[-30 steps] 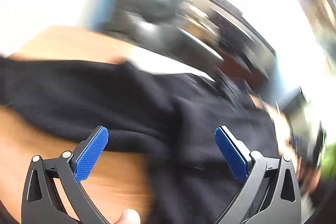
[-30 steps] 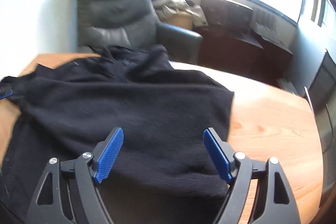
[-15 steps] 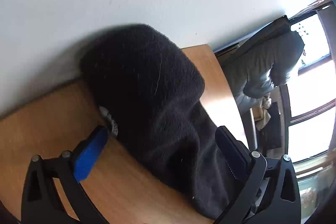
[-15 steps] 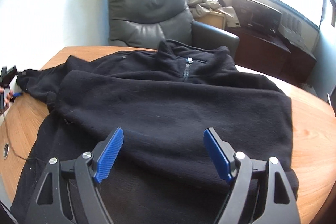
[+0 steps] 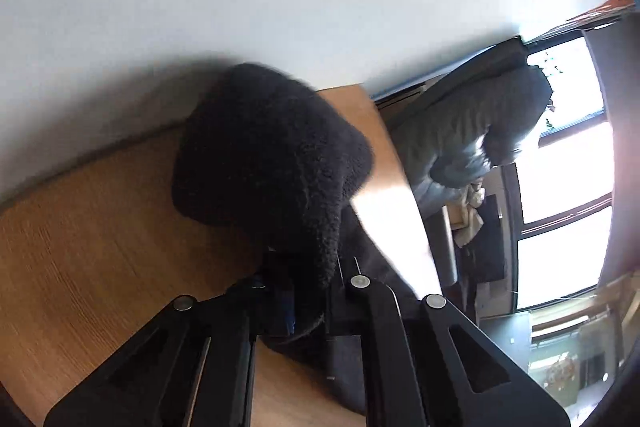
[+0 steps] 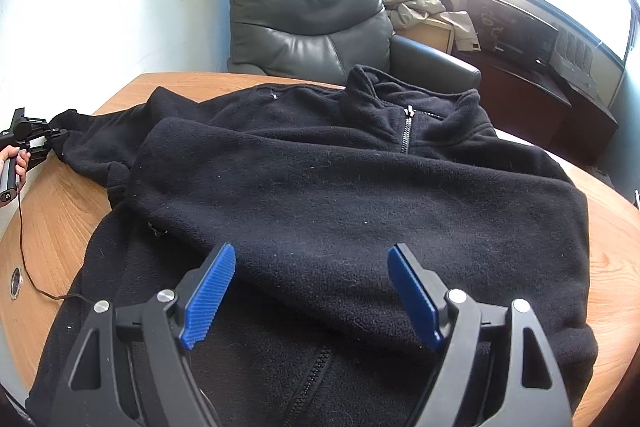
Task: Fold clothes
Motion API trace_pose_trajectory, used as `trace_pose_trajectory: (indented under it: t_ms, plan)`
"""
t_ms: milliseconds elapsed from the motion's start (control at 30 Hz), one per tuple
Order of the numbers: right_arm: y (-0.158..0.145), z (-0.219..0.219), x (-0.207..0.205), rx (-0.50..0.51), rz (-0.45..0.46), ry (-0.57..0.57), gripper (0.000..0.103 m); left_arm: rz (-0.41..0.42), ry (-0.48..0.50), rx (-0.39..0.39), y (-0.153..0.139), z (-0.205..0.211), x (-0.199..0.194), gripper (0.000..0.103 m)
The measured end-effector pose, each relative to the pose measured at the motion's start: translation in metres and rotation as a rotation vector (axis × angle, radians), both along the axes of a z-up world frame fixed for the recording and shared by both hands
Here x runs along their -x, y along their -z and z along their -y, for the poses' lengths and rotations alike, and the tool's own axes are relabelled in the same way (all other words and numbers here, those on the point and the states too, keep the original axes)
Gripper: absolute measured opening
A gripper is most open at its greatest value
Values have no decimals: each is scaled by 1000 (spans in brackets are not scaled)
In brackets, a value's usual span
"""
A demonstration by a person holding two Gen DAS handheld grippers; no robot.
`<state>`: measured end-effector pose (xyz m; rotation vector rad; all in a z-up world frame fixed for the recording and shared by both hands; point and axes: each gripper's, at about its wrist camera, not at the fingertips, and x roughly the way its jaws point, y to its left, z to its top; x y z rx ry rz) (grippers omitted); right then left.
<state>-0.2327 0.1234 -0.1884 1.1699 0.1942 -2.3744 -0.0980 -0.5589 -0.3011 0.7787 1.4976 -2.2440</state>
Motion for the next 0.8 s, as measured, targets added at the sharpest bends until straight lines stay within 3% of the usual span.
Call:
trace_pose_trajectory:
  t_ms: [33, 100, 267, 367, 467, 567, 667, 800]
  plan:
    - [-2, -3, -1, 6, -4, 5, 82, -19, 4, 7, -6, -3, 0, 7]
    - [-6, -10, -3, 19, -12, 14, 82, -80, 59, 94, -49, -34, 9, 7]
    - [-31, -38, -9, 89, -45, 49, 82, -211, 299, 264, -144, -153, 58, 7]
    - [-58, -61, -14, 158, -91, 70, 82, -270, 458, 303, -172, -248, 90, 7]
    - [-84, -88, -19, 199, -143, 73, 82, -300, 596, 319, -178, -350, 124, 7]
    - [-105, -129, -26, 214, -187, 92, 82, -300, 711, 284, -159, -450, 156, 7]
    - [-119, -172, -31, 218, -212, 122, 83, -264, 768, 248, -134, -512, 174, 7]
    - [-124, -225, -33, 215, -214, 165, 83, -197, 820, 258, -101, -587, 183, 7]
